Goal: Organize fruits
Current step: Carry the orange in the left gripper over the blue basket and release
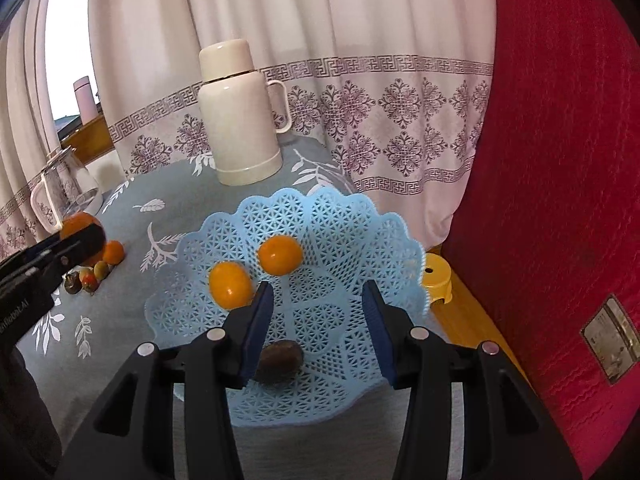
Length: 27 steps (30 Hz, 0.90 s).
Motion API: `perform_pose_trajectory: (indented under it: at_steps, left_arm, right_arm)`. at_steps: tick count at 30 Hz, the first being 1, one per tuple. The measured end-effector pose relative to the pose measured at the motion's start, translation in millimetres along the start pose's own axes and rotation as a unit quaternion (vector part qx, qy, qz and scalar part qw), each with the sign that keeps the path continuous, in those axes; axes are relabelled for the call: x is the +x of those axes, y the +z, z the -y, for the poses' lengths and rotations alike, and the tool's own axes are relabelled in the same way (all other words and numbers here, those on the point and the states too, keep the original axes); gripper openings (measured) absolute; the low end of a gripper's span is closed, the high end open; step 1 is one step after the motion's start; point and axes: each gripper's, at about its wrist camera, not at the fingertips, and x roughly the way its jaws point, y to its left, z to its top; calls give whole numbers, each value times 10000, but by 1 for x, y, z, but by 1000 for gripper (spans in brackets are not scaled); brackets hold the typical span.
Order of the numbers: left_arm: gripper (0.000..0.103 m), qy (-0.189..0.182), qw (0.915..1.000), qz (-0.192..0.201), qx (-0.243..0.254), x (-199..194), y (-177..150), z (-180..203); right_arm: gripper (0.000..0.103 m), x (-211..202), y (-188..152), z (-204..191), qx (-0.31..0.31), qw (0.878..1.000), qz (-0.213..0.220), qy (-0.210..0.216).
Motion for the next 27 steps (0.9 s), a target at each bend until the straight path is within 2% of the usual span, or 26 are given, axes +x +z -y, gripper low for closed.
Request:
perform_pose_trajectory:
  at_steps: [14,24,26,27]
  left_arm:
    - [41,-331,9985,-112,422,21,1,48]
    - [42,-487,9973,-322,452,36,-5,56]
    - [58,-494,9976,-334,360,38,-6,53]
    - [70,-451,9980,-286,327,37,-6,51]
  right_arm:
    - [47,-9,4,28,238,9991,213,-290]
    - [47,-9,5,29,214,9982,244,-508]
    - [50,-9,6,28,190,9979,270,-557]
    - [53,-10,6,28,185,9978,283,-573]
